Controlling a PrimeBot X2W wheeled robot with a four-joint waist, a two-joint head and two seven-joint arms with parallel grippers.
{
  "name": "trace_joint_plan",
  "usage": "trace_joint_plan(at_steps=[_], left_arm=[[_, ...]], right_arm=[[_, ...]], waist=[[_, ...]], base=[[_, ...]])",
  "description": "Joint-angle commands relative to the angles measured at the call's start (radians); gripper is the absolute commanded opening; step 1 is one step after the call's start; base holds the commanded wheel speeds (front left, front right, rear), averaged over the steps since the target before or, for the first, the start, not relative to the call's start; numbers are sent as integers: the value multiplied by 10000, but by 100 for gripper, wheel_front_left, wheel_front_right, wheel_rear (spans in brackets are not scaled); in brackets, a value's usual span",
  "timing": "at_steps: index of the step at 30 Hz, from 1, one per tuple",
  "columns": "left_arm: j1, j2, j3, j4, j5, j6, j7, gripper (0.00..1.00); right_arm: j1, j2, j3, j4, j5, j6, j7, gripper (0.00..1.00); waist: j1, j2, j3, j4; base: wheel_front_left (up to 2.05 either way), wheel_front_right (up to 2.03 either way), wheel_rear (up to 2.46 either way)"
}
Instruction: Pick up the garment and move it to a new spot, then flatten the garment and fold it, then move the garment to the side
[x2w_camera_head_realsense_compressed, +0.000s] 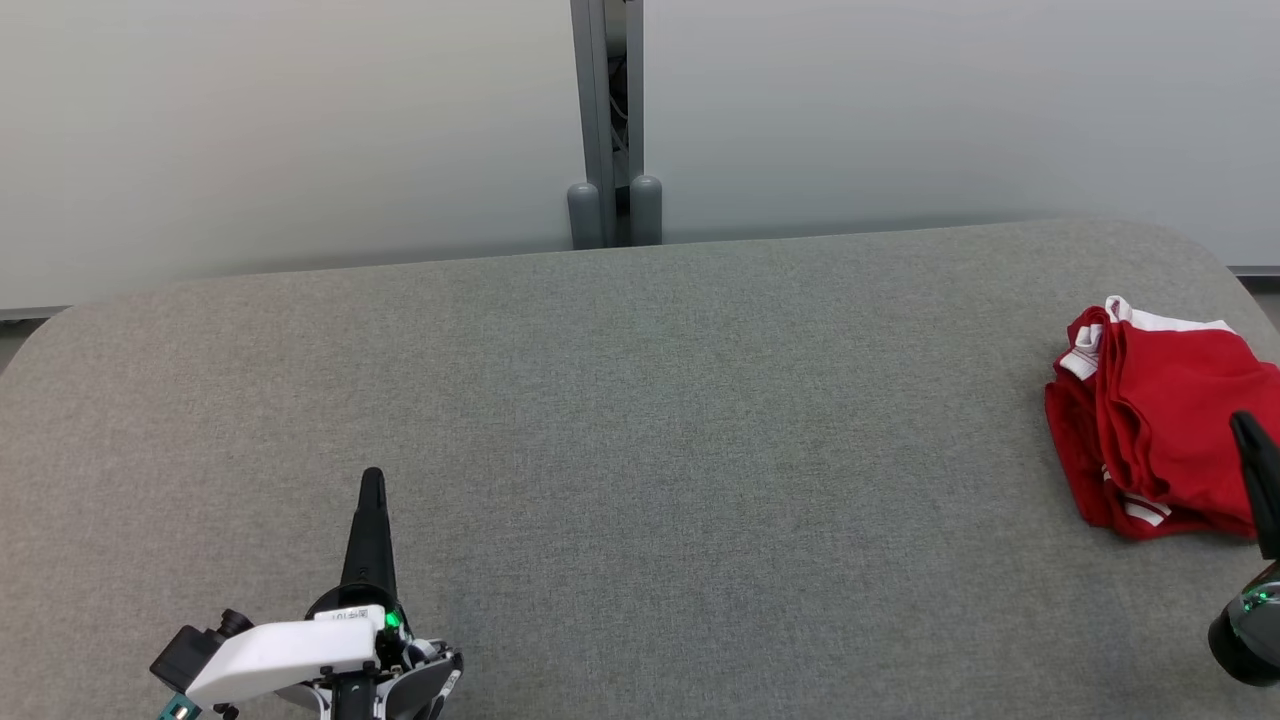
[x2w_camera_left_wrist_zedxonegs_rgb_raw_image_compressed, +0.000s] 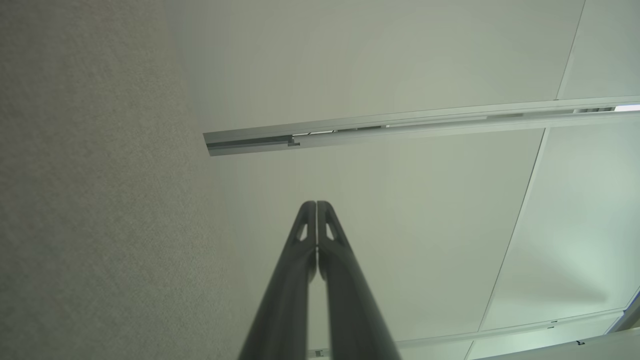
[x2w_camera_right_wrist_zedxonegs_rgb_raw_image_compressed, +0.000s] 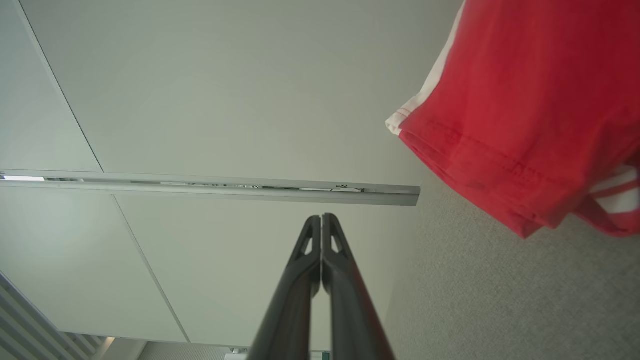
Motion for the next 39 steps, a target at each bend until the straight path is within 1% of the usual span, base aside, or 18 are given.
trace_joint_plan(at_steps=[1,39], left_arm=[[-203,19,39,2,-61,-27,-17,0],[-204,20,40,3,-63,-28,-17,0]], right_arm=[[-31,-87,18,-25,36,4,-22,0],[-28,-90,26,-25,35,4,-28,0]], waist=[[0,-1,0,0],[0,-1,0,0]], base=[[0,0,0],[0,0,0]])
